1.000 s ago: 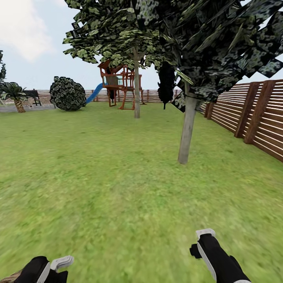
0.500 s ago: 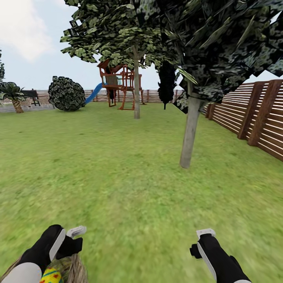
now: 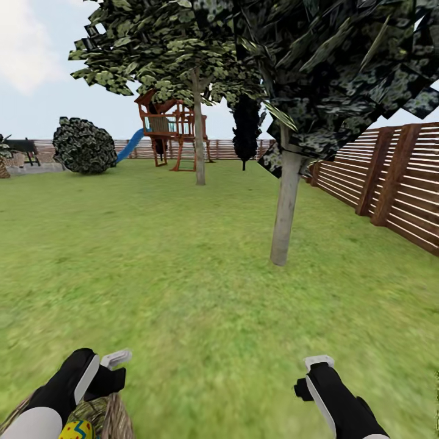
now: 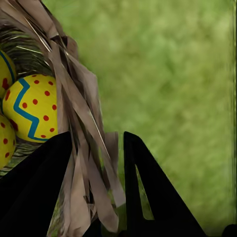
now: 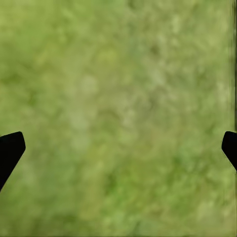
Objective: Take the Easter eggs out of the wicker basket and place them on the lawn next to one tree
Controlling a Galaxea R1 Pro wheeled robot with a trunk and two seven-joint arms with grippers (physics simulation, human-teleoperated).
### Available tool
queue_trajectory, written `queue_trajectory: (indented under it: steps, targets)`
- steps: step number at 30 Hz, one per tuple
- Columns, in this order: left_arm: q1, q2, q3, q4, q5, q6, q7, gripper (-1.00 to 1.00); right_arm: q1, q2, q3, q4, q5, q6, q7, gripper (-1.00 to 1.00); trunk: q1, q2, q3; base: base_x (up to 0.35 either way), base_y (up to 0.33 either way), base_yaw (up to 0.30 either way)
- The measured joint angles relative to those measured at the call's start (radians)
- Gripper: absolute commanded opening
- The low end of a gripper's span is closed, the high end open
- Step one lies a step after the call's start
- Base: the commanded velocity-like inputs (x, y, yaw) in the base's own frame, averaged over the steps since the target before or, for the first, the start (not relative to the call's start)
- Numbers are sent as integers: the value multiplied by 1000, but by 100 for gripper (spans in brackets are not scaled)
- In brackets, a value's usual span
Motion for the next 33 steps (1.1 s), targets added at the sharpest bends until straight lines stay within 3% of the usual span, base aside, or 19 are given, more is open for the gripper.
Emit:
queue_trajectory:
  steps: [14,17,21,33]
  targets:
    - [0,1,2,0,0,-1,-1,-100,0,2,0,2,6,-1,0,100,0,0,0,348,0,-274]
    - [0,1,2,0,9,-1,0,-100,0,2,0,2,8,-1,0,100,0,0,0,348,0,-39]
    - [0,4,3,0,-10,-1,-2,-100,0,3,1,2,8,-1,0,100,0,0,0,348,0,-1]
    - [0,2,3,0,2,-1,-1,-100,0,3,0,2,7,-1,0,100,0,0,0,348,0,0]
